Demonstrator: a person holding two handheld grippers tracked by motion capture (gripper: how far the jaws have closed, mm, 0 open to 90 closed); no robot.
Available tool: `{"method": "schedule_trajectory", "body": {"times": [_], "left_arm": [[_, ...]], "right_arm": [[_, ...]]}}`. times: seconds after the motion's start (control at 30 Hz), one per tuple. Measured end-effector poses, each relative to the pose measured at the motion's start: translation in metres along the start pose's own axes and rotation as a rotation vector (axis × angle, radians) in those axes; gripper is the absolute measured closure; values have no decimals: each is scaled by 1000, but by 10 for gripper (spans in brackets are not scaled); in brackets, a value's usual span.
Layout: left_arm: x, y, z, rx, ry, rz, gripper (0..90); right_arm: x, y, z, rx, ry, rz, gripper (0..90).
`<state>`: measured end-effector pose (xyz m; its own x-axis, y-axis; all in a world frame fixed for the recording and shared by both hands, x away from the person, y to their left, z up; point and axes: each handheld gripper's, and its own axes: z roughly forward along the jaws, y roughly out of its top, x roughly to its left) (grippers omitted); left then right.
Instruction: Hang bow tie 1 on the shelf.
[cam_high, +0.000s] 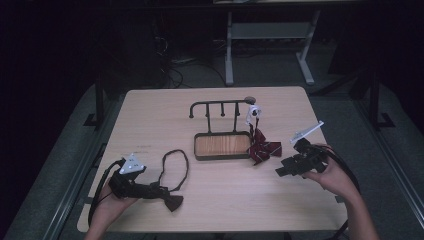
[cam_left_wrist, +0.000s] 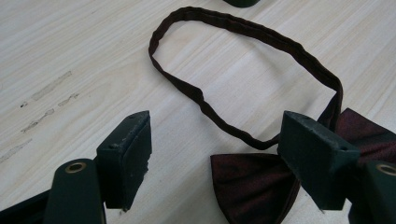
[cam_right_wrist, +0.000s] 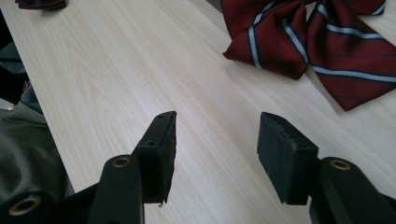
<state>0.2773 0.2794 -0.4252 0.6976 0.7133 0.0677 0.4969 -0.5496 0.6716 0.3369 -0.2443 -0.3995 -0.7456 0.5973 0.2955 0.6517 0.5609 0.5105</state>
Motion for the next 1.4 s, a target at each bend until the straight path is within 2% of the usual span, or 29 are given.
{"method": "schedule_trajectory", "body": {"times": [0.07,0.17,0.3,0.53,0.6,0.73,0.77,0.8,0.97,1.1,1.17,1.4], "left_arm": [[0,1,0,0,-2,-9,263],[1,3,0,3,-2,4,263],[3,6,1,6,-3,5,264],[5,15,5,30,-11,18,268],[7,21,7,37,-12,29,268],[11,33,10,61,-8,51,273],[11,36,12,64,-10,43,273],[12,39,13,69,-7,54,273],[17,51,23,95,-13,56,275],[22,55,32,117,-27,38,317],[25,57,36,136,-28,23,317],[36,63,53,190,-33,-19,395]], "right_arm": [[2,-3,2,2,-8,-4,467],[5,-7,4,1,-7,-2,461],[7,-11,6,-25,11,-6,460],[9,-14,13,-13,12,-1,453],[9,-15,13,-20,31,4,450],[9,-18,11,-33,28,6,444],[9,-18,11,-40,28,2,442],[9,-19,11,-43,29,1,441],[9,-22,14,-44,25,10,433],[9,-25,17,-39,20,13,429],[9,-25,18,-41,-2,11,430],[9,-29,22,-43,2,19,430]]}}
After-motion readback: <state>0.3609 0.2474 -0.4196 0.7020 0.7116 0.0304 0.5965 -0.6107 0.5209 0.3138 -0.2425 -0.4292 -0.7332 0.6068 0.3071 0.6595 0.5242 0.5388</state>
